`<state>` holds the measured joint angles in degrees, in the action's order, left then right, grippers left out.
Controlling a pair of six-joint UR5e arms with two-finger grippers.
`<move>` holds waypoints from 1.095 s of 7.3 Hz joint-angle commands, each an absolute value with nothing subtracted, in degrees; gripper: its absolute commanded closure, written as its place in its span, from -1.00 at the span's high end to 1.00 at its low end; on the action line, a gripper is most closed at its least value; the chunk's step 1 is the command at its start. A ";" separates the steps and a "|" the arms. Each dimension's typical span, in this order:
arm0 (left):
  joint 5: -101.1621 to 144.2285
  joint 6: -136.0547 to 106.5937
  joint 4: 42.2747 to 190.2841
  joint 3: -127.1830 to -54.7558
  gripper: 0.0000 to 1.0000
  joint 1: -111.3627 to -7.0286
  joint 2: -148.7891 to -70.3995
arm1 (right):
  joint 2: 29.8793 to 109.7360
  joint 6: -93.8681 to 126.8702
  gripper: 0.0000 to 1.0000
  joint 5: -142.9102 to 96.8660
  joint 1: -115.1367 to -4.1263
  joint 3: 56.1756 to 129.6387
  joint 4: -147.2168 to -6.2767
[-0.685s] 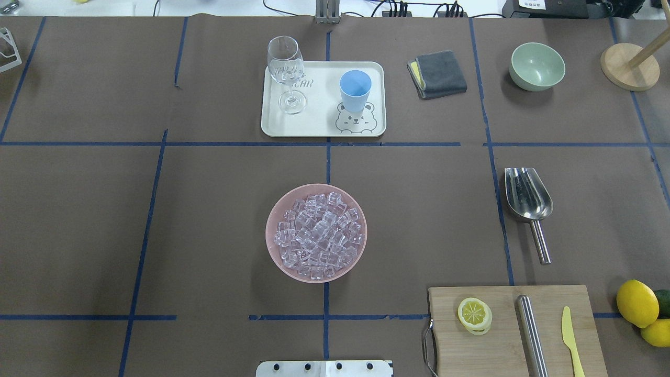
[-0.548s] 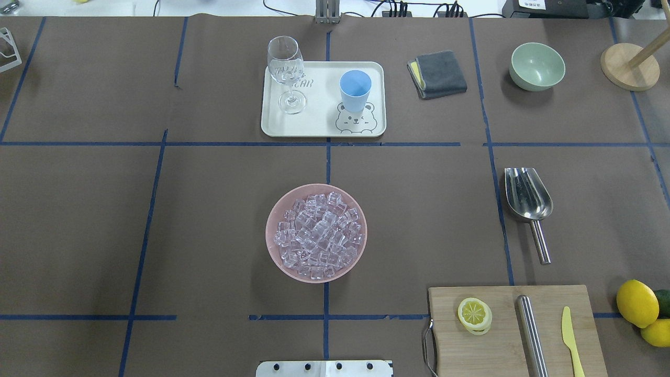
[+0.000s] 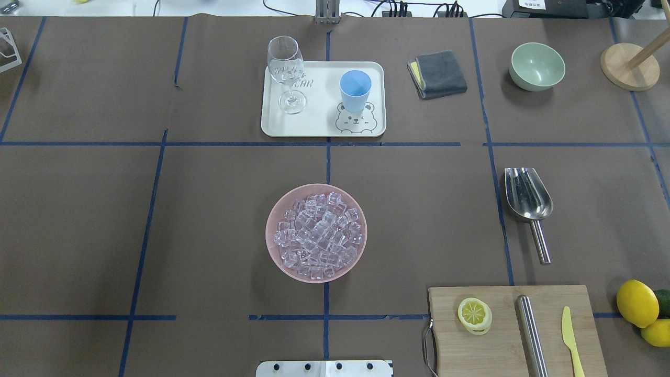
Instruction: Put ice in cup with scoop
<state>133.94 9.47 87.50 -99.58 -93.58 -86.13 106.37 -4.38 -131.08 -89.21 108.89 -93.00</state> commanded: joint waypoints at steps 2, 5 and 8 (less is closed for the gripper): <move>134.21 9.14 87.45 -99.75 1.00 -92.55 -86.57 | 104.87 -3.87 1.00 -131.05 -88.77 109.15 -92.55; 134.99 9.23 88.06 -101.07 1.00 -92.55 -88.68 | 103.10 -3.69 1.00 -134.88 -88.77 108.90 -91.32; 140.97 8.88 101.71 -99.84 1.00 -92.64 -89.65 | 101.70 -3.52 1.00 -137.29 -88.60 108.72 -91.23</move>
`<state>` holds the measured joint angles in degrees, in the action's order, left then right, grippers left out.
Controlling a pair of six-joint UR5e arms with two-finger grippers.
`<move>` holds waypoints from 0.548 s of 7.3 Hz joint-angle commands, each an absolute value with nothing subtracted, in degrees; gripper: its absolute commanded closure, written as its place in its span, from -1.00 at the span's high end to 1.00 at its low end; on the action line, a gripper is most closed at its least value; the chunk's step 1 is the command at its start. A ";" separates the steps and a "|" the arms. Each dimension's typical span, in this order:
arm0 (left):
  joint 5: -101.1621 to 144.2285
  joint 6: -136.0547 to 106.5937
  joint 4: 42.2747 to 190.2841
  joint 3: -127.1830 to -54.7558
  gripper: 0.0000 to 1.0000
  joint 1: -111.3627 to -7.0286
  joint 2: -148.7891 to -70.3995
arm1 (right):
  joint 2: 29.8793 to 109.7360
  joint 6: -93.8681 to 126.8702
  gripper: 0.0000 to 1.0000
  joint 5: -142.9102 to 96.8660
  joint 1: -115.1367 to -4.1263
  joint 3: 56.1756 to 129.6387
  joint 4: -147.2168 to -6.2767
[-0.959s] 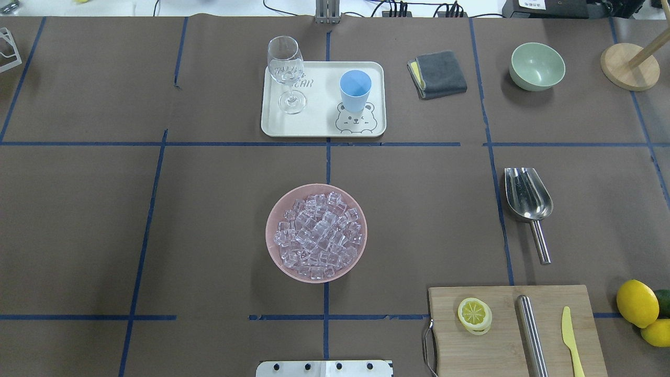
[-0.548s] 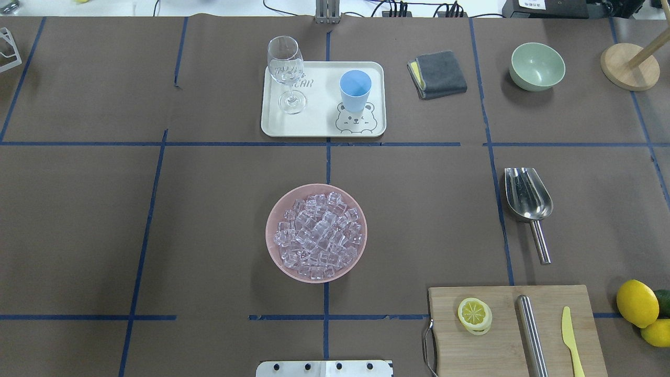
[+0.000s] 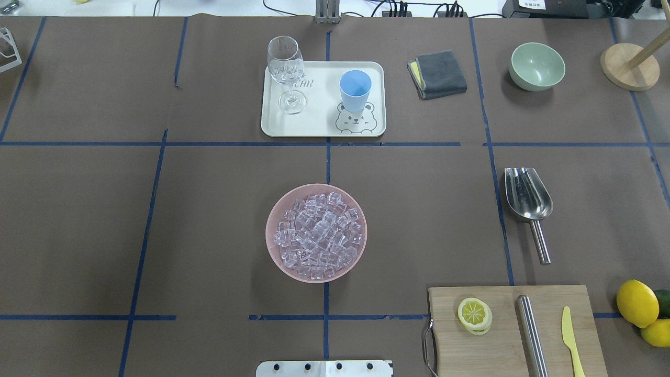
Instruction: Put ice in cup with scoop
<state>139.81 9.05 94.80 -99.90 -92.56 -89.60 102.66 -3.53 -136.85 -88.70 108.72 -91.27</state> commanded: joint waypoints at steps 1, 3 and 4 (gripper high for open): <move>141.50 9.31 103.08 -99.15 1.00 -91.59 -90.00 | 100.04 -3.25 1.00 -137.29 -86.94 108.55 -91.23; 143.62 6.08 116.37 -98.19 1.00 -84.24 -90.70 | 98.09 -3.52 1.00 -135.89 -84.56 107.93 -91.23; 139.70 5.80 123.94 -96.17 1.00 -80.89 -90.79 | 96.87 -3.34 1.00 -136.14 -84.38 107.23 -89.93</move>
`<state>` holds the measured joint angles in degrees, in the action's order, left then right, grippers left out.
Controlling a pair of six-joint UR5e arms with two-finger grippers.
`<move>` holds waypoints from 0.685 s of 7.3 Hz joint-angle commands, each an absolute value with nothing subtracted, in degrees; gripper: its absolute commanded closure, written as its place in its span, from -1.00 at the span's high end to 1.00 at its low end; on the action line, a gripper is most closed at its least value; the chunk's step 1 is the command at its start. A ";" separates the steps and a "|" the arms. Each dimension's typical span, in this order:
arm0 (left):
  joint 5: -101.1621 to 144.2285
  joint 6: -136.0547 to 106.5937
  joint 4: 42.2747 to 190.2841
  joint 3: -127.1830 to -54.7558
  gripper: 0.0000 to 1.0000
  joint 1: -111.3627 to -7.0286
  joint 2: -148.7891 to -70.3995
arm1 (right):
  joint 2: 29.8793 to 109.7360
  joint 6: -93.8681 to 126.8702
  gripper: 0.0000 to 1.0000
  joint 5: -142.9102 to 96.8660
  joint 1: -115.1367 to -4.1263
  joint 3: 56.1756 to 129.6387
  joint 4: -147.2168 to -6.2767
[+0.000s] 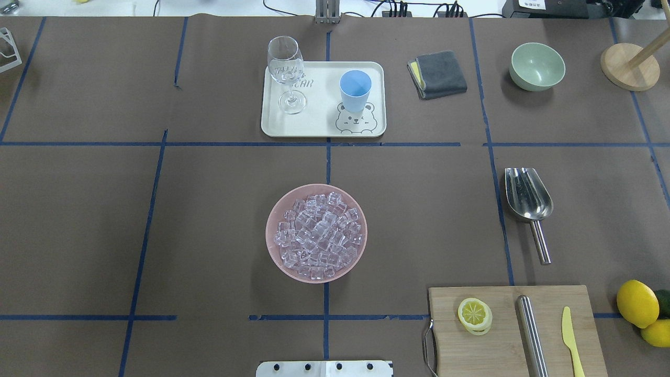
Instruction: Put ice in cup with scoop
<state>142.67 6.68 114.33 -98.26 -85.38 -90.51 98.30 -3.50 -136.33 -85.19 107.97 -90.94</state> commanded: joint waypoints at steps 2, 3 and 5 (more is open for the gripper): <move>136.06 4.06 126.74 -95.89 1.00 -73.52 -94.02 | 96.24 -3.95 1.00 -136.14 -84.20 107.23 -88.68; 135.71 3.87 127.17 -96.15 1.00 -65.82 -95.96 | 96.07 -3.43 1.00 -136.06 -83.24 107.23 -87.38; 135.35 3.43 127.70 -96.42 1.00 -58.23 -100.35 | 96.06 -3.34 1.00 -136.32 -82.80 107.23 -87.01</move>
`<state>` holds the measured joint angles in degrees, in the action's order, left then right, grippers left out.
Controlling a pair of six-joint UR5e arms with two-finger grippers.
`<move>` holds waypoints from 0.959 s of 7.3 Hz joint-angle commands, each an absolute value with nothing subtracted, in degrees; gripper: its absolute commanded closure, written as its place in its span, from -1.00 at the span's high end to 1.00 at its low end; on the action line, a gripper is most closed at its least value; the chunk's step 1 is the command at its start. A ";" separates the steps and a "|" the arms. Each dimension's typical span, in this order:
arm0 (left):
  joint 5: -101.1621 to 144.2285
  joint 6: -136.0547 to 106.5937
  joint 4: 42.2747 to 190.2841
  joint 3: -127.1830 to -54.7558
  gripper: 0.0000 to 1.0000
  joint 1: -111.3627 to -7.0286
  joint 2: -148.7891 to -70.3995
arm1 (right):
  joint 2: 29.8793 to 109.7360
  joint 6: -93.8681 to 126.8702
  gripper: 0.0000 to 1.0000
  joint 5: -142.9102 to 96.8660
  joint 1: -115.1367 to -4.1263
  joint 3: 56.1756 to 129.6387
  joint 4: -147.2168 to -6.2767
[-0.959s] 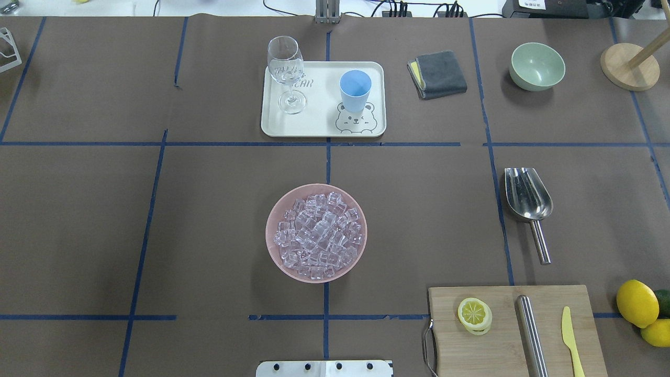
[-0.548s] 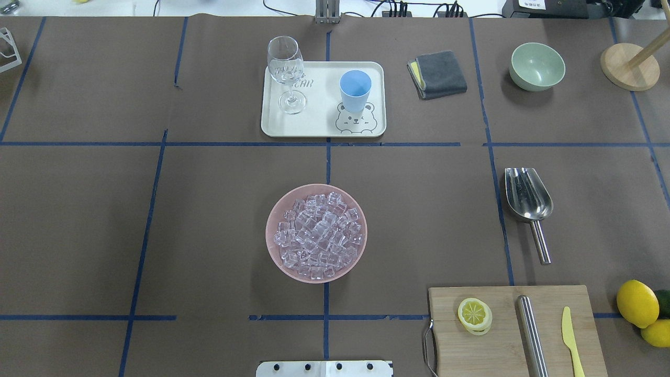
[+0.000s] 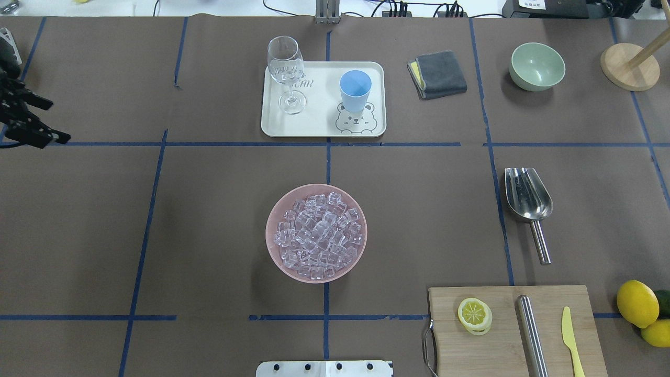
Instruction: Put ice in cup with scoop
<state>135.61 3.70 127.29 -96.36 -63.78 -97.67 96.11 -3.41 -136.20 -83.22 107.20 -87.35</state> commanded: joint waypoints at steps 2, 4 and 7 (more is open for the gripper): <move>135.35 3.78 127.71 -96.50 1.00 -52.16 -102.91 | 95.98 -2.47 1.00 -136.32 -81.31 107.66 -85.44; 127.07 4.13 134.77 -95.89 1.00 -42.85 -104.41 | 94.67 6.37 1.00 -136.23 -78.06 109.16 -85.34; 114.70 4.05 139.48 -93.00 1.00 -29.81 -109.49 | 94.39 9.47 1.00 -135.88 -75.25 110.73 -84.99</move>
<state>117.19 4.30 138.47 -94.44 -33.45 -107.03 94.49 7.16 -136.06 -76.62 109.93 -85.04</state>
